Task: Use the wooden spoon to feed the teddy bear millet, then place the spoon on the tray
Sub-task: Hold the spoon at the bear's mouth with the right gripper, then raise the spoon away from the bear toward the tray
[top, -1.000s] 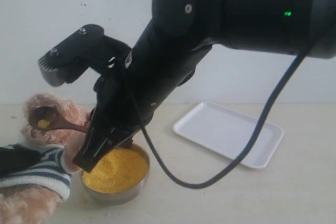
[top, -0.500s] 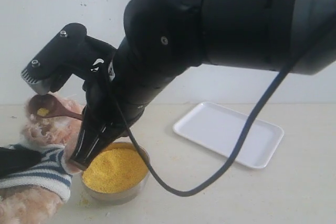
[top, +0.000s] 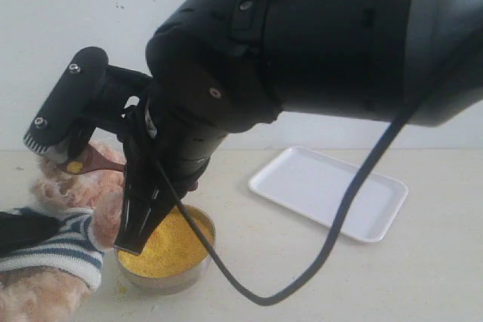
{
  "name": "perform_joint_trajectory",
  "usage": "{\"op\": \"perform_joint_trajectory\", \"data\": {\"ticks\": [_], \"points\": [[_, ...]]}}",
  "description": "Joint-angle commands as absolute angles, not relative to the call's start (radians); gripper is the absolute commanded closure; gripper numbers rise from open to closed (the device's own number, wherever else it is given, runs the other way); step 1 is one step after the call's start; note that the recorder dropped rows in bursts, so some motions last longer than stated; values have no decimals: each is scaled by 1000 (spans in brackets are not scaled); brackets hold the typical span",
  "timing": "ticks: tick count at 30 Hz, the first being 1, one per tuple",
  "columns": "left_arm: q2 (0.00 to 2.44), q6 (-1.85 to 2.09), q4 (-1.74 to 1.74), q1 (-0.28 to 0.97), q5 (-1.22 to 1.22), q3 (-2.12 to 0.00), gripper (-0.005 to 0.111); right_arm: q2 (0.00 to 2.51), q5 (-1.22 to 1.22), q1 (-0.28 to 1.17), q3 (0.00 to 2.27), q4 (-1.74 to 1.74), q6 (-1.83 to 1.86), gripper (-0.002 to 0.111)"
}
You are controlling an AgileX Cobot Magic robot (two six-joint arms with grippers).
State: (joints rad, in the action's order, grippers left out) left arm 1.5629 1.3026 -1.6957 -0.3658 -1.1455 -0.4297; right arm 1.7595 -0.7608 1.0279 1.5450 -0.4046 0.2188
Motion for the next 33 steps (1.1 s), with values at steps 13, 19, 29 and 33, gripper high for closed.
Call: {"op": "perform_joint_trajectory", "data": {"ticks": [13, 19, 29, 33], "points": [[1554, 1310, -1708, -367, -1175, -429, 103, 1757, -781, 1047, 1545, -497, 157, 108], [1554, 1310, -1708, -367, -1171, -429, 103, 1757, -807, 1097, 1545, -608, 149, 108], [1554, 1310, -1704, -367, -1171, -429, 103, 1757, -880, 1116, 1545, -742, 96, 108], [1554, 1310, -1704, -367, -1171, -429, 103, 1757, -862, 1139, 1545, -740, 85, 108]]}}
